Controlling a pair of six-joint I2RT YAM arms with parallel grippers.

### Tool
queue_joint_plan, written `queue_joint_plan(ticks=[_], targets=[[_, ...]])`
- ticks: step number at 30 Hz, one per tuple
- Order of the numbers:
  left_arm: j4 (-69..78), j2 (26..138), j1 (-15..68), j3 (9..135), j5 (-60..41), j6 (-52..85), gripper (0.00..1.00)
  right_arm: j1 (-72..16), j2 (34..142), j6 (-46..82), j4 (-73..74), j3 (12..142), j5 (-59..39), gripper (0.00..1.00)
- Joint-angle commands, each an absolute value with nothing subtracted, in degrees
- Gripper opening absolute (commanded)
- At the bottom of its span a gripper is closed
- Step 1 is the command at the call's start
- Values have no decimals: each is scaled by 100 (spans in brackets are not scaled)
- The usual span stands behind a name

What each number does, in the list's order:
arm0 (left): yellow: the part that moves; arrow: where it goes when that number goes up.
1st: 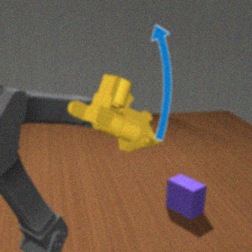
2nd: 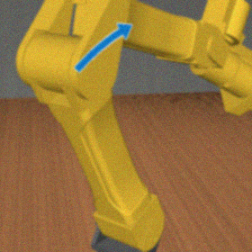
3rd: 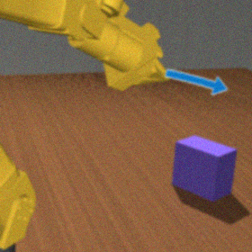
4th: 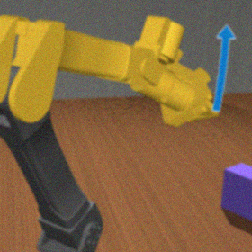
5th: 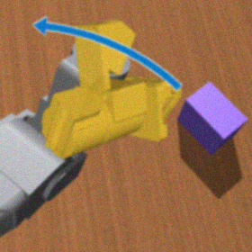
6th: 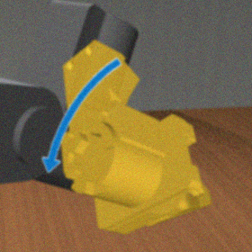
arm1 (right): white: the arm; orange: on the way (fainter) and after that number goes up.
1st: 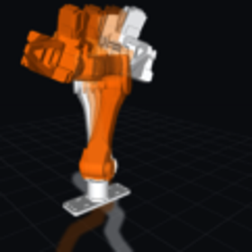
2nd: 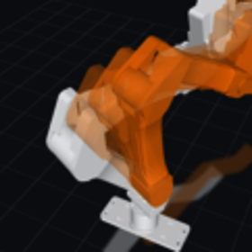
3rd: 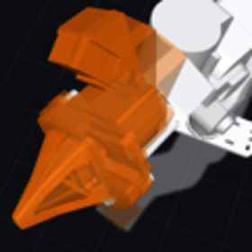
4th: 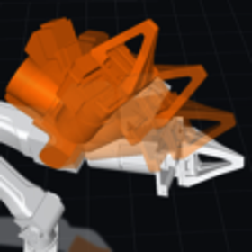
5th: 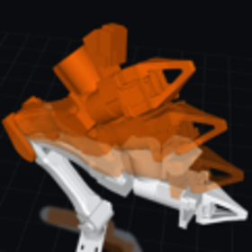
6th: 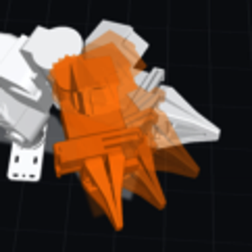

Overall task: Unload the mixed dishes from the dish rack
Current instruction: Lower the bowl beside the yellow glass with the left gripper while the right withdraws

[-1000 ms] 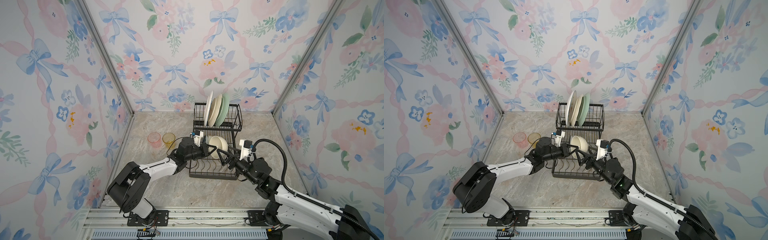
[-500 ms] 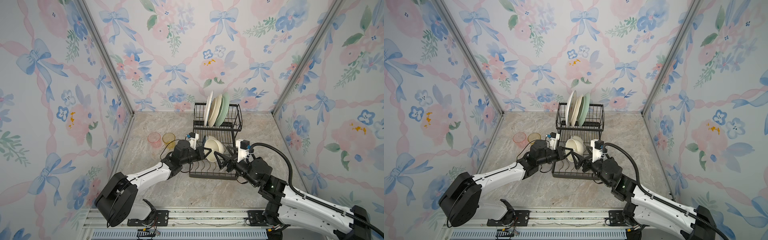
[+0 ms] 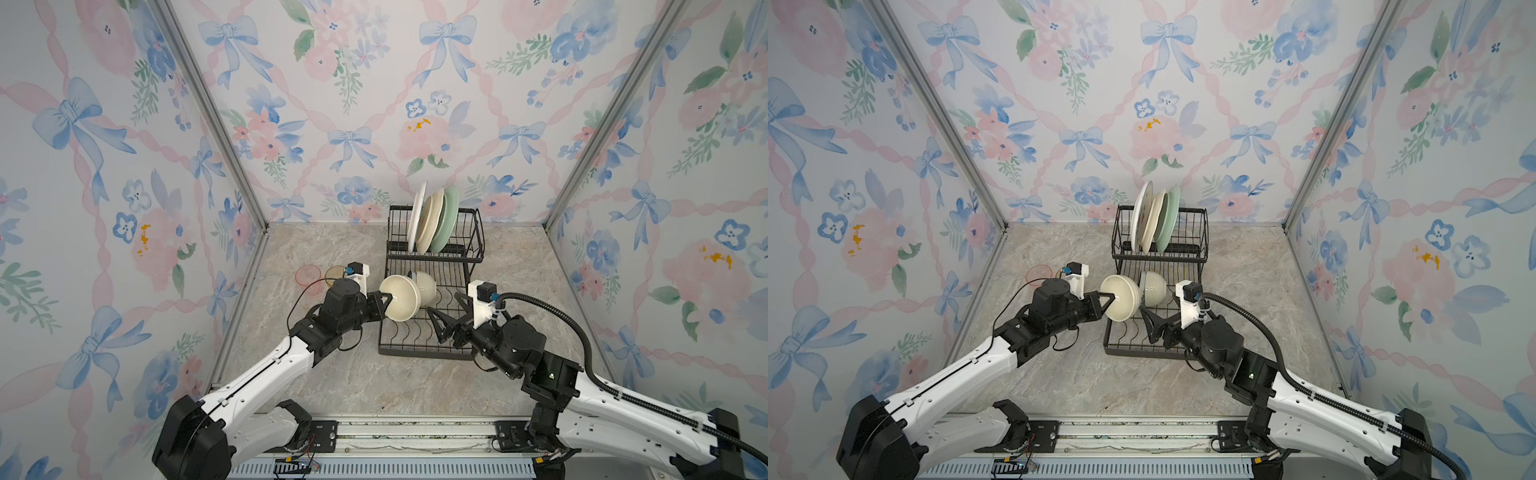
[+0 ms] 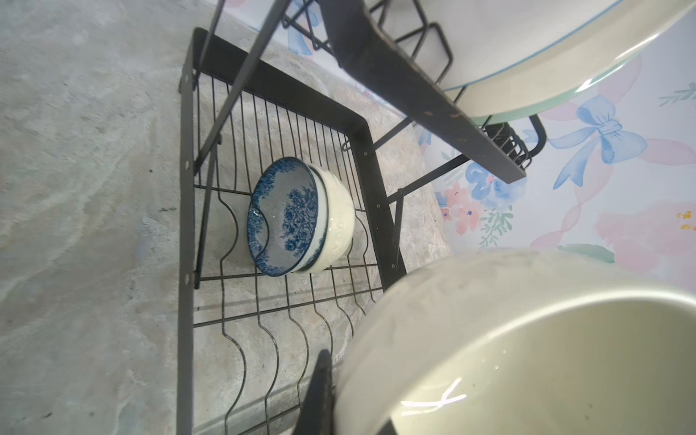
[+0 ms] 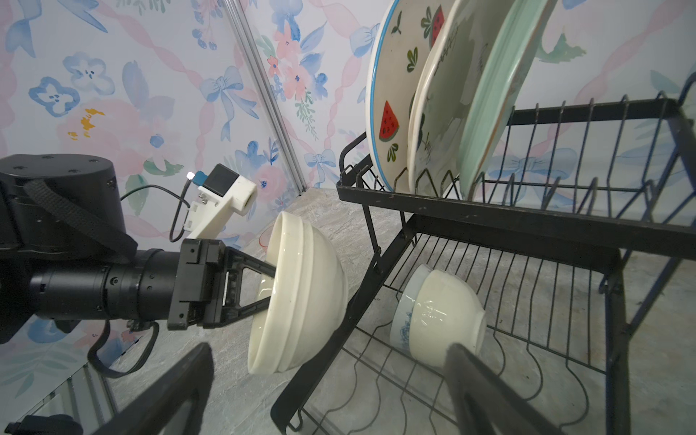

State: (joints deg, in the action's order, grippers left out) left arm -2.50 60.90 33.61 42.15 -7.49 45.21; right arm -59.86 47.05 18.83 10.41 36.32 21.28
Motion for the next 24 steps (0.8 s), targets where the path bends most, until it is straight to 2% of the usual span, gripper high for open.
queue_joint_plan(ticks=[1,9,24], targets=[[-644,5775,3070,4471,-536,4220,0,-6064,4584,1823,866,3628,2307,97],[-1115,5421,1905,4439,-390,3840,0,-6063,4150,1861,258,3614,2599,97],[-1141,6439,1594,4475,98,3448,0,-6031,3472,1993,-457,3404,3003,97]])
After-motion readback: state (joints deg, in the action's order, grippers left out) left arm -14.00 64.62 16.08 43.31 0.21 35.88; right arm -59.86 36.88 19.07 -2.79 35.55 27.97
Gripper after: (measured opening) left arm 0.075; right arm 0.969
